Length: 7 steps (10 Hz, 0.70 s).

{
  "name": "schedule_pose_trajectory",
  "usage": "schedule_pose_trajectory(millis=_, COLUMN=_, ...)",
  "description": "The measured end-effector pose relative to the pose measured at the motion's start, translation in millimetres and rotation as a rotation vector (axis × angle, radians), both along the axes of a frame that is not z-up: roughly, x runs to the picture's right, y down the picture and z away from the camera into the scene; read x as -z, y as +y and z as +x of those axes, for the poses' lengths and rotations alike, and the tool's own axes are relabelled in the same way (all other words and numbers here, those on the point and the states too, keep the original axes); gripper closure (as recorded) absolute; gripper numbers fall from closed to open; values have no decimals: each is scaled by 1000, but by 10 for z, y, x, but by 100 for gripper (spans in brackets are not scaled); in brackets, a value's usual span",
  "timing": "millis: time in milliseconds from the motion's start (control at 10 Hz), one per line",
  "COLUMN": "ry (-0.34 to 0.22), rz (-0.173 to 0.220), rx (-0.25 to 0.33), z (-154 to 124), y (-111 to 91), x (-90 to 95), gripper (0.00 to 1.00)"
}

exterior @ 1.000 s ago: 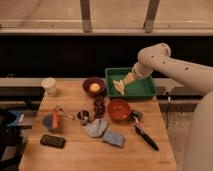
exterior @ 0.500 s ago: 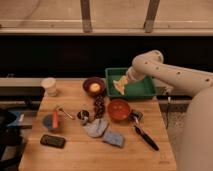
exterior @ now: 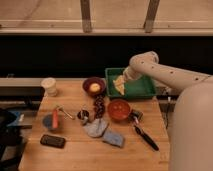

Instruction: Place banana in red bowl

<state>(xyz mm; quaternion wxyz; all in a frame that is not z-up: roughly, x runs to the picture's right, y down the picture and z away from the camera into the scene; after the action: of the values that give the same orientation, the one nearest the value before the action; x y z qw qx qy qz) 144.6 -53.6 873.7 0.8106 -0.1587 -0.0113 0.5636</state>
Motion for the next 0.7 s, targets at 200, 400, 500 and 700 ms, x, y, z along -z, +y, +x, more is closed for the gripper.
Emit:
schedule_pose_trajectory(millis=200, ry=-2, rz=0, rx=2, z=-19, y=-3, x=-2, gripper=20)
schedule_pose_trajectory(millis=400, ry=4, rz=-2, rx=-4, z=-1, y=0, x=-9, gripper=20)
schedule_pose_trajectory(millis=500, ry=16, rz=-8, rx=-9, z=37, y=29, x=-49, gripper=20)
schedule_pose_trajectory(millis=700, ry=33, rz=-24, rx=-14, z=65, y=135, x=-255, gripper=20)
